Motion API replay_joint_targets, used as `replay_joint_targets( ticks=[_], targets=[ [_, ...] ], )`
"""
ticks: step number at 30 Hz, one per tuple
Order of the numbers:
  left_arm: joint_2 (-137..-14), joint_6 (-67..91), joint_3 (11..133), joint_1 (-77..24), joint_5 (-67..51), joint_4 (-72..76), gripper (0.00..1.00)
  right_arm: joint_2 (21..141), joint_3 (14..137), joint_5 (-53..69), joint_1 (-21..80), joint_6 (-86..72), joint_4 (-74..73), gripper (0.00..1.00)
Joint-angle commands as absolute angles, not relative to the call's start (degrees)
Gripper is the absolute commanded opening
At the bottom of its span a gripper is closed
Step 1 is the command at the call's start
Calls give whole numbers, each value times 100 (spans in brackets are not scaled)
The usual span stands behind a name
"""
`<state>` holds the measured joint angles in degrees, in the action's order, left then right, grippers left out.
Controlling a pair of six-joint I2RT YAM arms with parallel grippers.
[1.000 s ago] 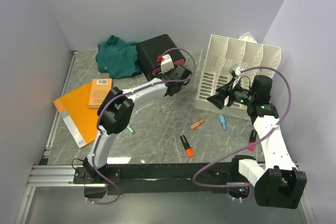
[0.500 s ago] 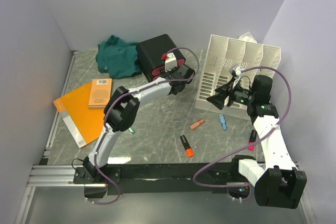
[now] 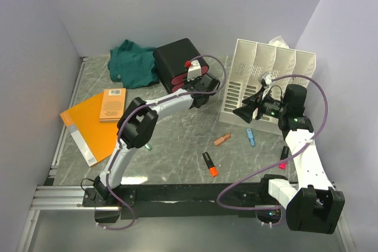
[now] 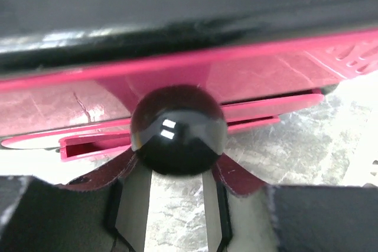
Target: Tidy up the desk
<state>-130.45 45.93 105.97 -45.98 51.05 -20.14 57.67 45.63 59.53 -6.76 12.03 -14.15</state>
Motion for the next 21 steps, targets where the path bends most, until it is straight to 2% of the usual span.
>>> replay_joint_targets(
  ticks=[1, 2, 14, 16, 17, 19, 21],
  targets=[
    [-12272, 4351, 10021, -4658, 5177, -1495, 4, 5783, 4667, 6056, -729, 1309, -1309, 80],
    [-12174, 4342, 9750, -4728, 5168, -1459, 1, 5783, 4658, 6047, -738, 1327, -1310, 80],
    [-10433, 4780, 7411, -5265, 4449, -1116, 2, 5774, 4597, 6029, -809, 1555, -1397, 80],
    [-10240, 4825, 7278, -5265, 4272, -1108, 7, 5766, 4588, 6038, -826, 1626, -1476, 80],
    [-10187, 4895, 7199, -5273, 4150, -1134, 16, 5748, 4597, 6021, -835, 1748, -1529, 80],
    [-10012, 4939, 7111, -5265, 4017, -1152, 22, 5757, 4597, 6012, -835, 1863, -1678, 80],
    [-9906, 4922, 7014, -5265, 3859, -1143, 37, 5766, 4623, 6021, -826, 2108, -1819, 80]
  ],
)
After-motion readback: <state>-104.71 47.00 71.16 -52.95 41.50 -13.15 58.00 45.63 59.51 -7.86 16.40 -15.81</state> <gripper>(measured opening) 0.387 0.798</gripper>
